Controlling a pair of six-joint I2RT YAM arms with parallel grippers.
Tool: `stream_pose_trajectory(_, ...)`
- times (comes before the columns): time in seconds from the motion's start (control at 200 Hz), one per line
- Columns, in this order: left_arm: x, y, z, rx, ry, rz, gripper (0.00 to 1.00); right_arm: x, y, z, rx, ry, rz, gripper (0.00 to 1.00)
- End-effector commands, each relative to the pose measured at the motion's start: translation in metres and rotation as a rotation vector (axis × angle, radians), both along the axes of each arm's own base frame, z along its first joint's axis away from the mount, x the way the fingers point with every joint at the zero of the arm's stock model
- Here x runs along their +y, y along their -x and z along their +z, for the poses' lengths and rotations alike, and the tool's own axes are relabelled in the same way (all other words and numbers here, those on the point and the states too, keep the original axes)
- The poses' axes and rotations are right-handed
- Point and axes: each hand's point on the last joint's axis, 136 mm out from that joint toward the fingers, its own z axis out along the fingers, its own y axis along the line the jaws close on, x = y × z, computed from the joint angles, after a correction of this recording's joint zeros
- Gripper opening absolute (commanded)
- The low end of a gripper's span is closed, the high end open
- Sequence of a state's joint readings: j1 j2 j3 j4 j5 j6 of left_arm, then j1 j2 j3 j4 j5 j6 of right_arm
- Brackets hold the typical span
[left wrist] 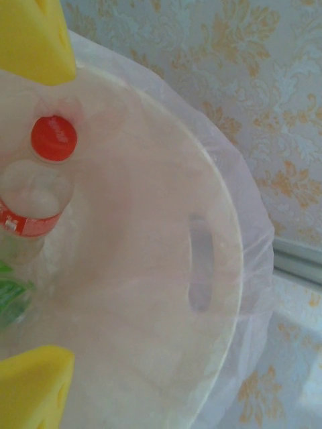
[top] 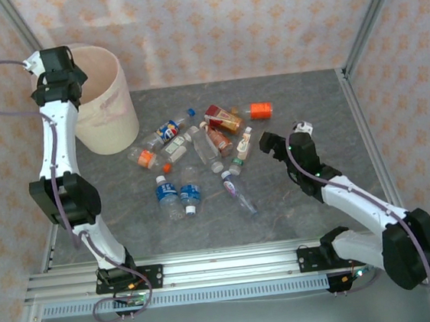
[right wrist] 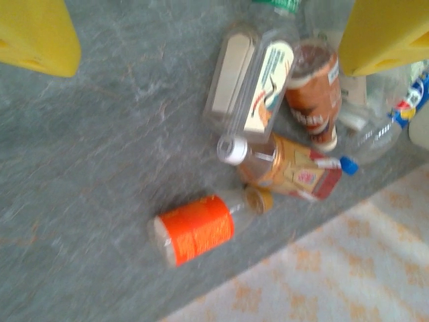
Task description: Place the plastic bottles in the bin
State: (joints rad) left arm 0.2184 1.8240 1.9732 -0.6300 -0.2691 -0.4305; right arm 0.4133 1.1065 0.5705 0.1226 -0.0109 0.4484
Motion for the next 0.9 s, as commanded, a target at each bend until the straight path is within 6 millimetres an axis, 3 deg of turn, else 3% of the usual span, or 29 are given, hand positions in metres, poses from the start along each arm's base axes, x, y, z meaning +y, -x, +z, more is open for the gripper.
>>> stream_pose_trajectory(0.0,-0.020,0.007,0.044,-0.162,0.036,-0.096,1.00,0.024,0.011,-0.018,0.113,-0.030,0.138,0.99)
stream_pose_trajectory(0.095,-0.038,0.014,0.060,-0.215,0.044,-0.152,1.00,0.031,0.014,-0.026,0.180,-0.059,0.153,0.99)
stream_pose_trajectory(0.21,-0.068,0.028,0.077,-0.271,0.043,-0.215,1.00,0.053,0.011,-0.027,0.209,-0.112,0.210,0.99)
stream_pose_trajectory(0.32,-0.101,0.043,0.083,-0.317,0.060,-0.284,1.00,0.074,0.009,-0.032,0.250,-0.107,0.223,0.99)
stream_pose_trajectory(0.39,-0.119,0.055,0.082,-0.342,0.086,-0.322,1.00,0.074,0.006,-0.042,0.306,-0.106,0.158,0.99)
stream_pose_trajectory(0.48,-0.144,0.066,0.073,-0.371,0.134,-0.390,1.00,0.077,0.004,-0.054,0.358,-0.149,0.096,0.99)
stream_pose_trajectory(0.706,-0.207,0.092,0.034,-0.317,0.242,-0.567,1.00,0.105,0.007,-0.073,0.460,-0.127,0.128,0.91)
stream_pose_trajectory(0.896,-0.237,0.108,0.002,-0.259,0.298,-0.652,1.00,0.113,0.010,-0.090,0.518,-0.081,0.103,0.89)
